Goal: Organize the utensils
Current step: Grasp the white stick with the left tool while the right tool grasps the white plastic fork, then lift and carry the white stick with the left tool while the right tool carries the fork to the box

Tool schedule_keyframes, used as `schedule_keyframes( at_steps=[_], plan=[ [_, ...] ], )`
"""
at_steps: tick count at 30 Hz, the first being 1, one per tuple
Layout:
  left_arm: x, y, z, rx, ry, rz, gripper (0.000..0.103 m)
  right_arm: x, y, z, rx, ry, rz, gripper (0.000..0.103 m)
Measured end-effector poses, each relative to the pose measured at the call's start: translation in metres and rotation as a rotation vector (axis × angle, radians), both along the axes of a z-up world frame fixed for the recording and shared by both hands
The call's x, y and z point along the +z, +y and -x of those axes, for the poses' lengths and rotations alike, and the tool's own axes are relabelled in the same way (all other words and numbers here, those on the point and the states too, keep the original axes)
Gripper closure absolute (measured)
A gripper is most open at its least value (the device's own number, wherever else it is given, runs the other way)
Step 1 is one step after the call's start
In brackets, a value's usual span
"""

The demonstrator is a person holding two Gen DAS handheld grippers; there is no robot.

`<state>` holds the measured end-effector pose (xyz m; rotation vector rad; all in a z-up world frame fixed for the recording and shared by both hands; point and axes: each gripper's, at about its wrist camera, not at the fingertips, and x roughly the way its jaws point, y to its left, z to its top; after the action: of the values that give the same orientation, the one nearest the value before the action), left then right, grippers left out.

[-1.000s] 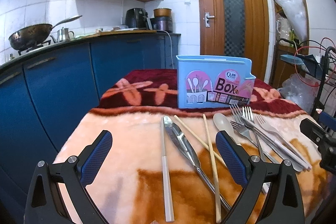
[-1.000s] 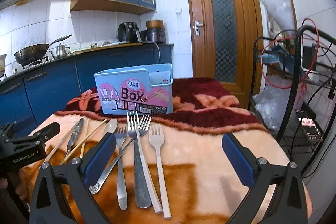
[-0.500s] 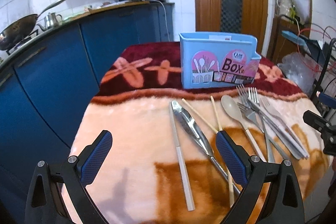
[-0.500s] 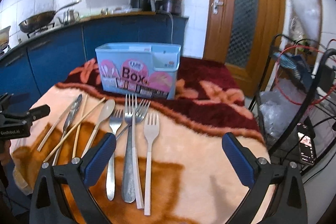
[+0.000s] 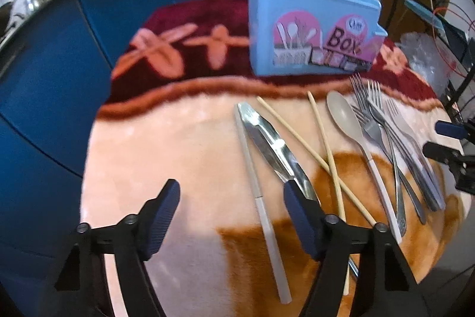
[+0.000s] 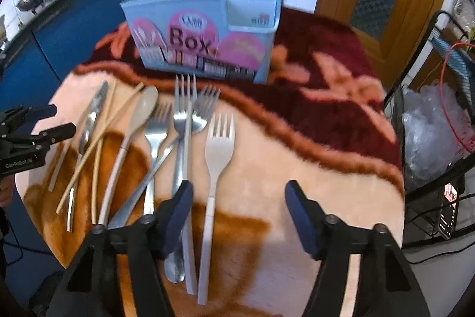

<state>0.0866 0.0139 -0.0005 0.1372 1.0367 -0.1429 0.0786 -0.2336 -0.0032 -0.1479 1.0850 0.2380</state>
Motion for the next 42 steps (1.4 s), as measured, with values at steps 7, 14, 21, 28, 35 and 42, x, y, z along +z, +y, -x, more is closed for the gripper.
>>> schedule_keyframes(
  at_steps=[7,14,21,28,35,42],
  plan=[
    [-0.011,-0.004,-0.016,-0.033,0.158,0.052,0.058,-0.004,0.004,-0.016,0.045,0.108,-0.005,0.062],
    [-0.010,-0.006,-0.030,-0.035,0.241,0.047,0.065,-0.012,0.012,-0.031,0.070,0.211,-0.017,0.074],
    [-0.010,-0.010,-0.041,-0.051,0.326,0.069,0.091,-0.011,0.002,-0.040,0.024,0.215,-0.078,0.093],
    [-0.004,0.006,-0.032,-0.015,0.285,0.122,0.098,0.005,-0.011,-0.022,-0.006,0.085,-0.120,0.094],
    [0.030,0.027,-0.005,-0.010,0.067,0.218,0.098,0.031,-0.019,0.000,-0.018,-0.132,-0.207,0.094],
    [0.065,0.023,0.003,0.001,-0.208,0.333,0.098,0.051,-0.025,0.011,-0.051,-0.320,-0.289,0.094]
  ],
)
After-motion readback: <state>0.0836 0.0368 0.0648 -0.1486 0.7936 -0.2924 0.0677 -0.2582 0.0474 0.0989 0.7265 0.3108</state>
